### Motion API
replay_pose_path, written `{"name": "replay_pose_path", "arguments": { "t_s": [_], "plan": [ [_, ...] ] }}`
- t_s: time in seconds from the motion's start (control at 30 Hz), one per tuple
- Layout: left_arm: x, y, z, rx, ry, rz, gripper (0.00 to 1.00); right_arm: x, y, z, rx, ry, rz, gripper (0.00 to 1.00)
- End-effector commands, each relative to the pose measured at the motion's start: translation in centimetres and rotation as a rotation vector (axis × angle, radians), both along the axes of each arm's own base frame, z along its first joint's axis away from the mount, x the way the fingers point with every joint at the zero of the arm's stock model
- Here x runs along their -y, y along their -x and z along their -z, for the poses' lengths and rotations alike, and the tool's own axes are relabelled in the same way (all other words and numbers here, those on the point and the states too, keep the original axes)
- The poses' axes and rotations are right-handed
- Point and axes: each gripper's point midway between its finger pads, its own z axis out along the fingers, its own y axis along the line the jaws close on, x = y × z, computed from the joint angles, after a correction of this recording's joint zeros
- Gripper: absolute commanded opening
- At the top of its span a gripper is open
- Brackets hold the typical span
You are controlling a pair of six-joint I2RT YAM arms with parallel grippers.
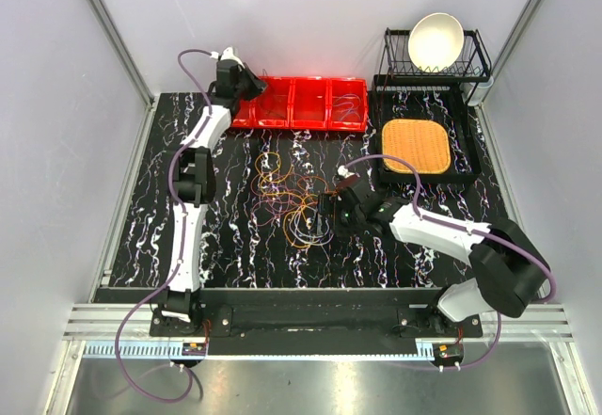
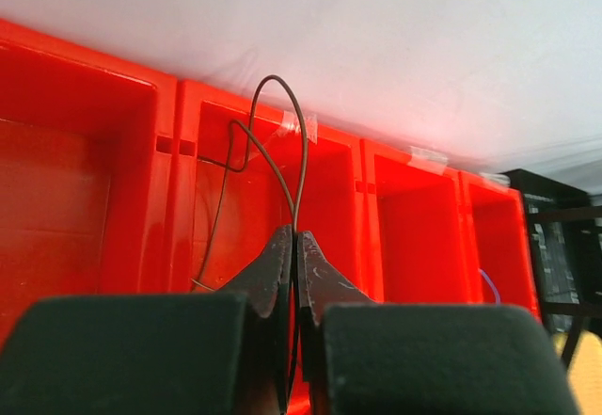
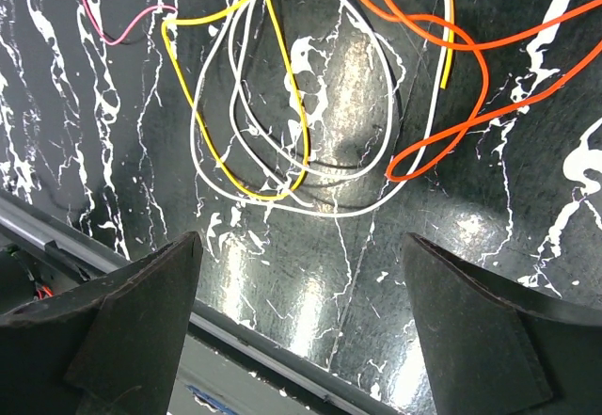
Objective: Untangle the cables
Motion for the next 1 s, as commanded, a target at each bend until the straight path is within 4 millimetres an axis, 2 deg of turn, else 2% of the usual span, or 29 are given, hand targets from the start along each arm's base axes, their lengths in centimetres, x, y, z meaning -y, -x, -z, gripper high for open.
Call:
{"name": "replay_pose_path", "arguments": {
  "t_s": [0.0,0.07,0.17,0.23,0.27,0.3,0.37,0.4,0.47,0.5,0.53,0.57,0.63,0.67,0.73,0.77,0.83,0.87,0.93,0.97],
  "plan": [
    [0.4,-1.0,-1.2,0.074,-0.081,-0.036,0.04,-1.2,-1.1,-1.6,0.03,-0.051,-0.007,0.91],
    [1.7,-0.8,-1.1,0.08,-0.104,-0.02,0.08,-1.3,-1.2,-1.6,0.027,-0.053,-0.006,0.91],
    [2.5,-0.9,-0.9,0.097,-0.148,-0.031,0.14,-1.4,-1.0,-1.5,0.02,-0.056,-0.008,0.91],
    [2.2,-1.0,-1.5,0.104,-0.149,-0.054,0.23,-1.2,-0.9,-1.5,0.018,-0.059,-0.003,0.9],
    [2.1,-1.0,-1.8,0.106,-0.149,-0.062,0.3,-1.2,-0.8,-1.8,0.022,-0.068,-0.002,0.9],
    [1.9,-1.0,-2.7,0.118,-0.15,-0.074,0.46,-1.2,-0.9,-2.0,0.026,-0.071,0.0,0.9],
    [1.7,-0.9,-3.4,0.128,-0.157,-0.08,0.57,-1.2,-0.7,-2.2,0.026,-0.078,0.001,0.9],
    [1.6,-0.8,-4.9,0.147,-0.157,-0.087,0.63,-1.2,-0.7,-2.3,0.028,-0.081,0.001,0.9],
    [1.3,-0.4,-5.8,0.153,-0.169,-0.094,0.66,-1.2,-0.6,-2.9,0.033,-0.094,-0.001,0.89],
    [1.2,-0.1,-7.5,0.175,-0.168,-0.098,0.67,-1.3,-0.5,-3.0,0.032,-0.101,0.003,0.89],
    [1.2,0.2,-7.6,0.169,-0.171,-0.097,0.67,-1.3,-0.4,-3.2,0.032,-0.105,0.002,0.89],
    [0.3,0.5,-9.6,0.19,-0.175,-0.136,0.67,-1.3,-0.4,-3.5,0.035,-0.113,0.003,0.89],
    [0.0,1.1,-10.3,0.185,-0.18,-0.151,0.69,-1.2,-0.3,-3.7,0.037,-0.116,0.004,0.89],
    [-0.1,1.6,-12.0,0.206,-0.178,-0.154,0.69,-1.2,-0.2,-3.8,0.034,-0.116,0.002,0.89],
    [-0.5,2.2,-13.3,0.208,-0.19,-0.168,0.71,-1.0,-0.1,-3.9,0.031,-0.112,0.003,0.89],
    [-1.0,2.5,-14.8,0.221,-0.193,-0.195,0.71,-1.0,-0.1,-4.3,0.038,-0.118,0.007,0.89],
    [-1.3,3.3,-15.8,0.214,-0.195,-0.21,0.73,-0.9,0.0,-4.5,0.038,-0.116,0.007,0.89],
    [-1.5,4.0,-17.6,0.235,-0.186,-0.213,0.87,-0.9,0.0,-4.8,0.044,-0.116,0.007,0.89],
    [-1.2,5.0,-18.8,0.234,-0.192,-0.196,0.94,-0.8,0.0,-5.1,0.049,-0.104,0.009,0.89],
    [-1.2,6.0,-20.6,0.252,-0.193,-0.19,0.99,-0.7,-0.1,-5.2,0.054,-0.099,0.012,0.89]
  ]
}}
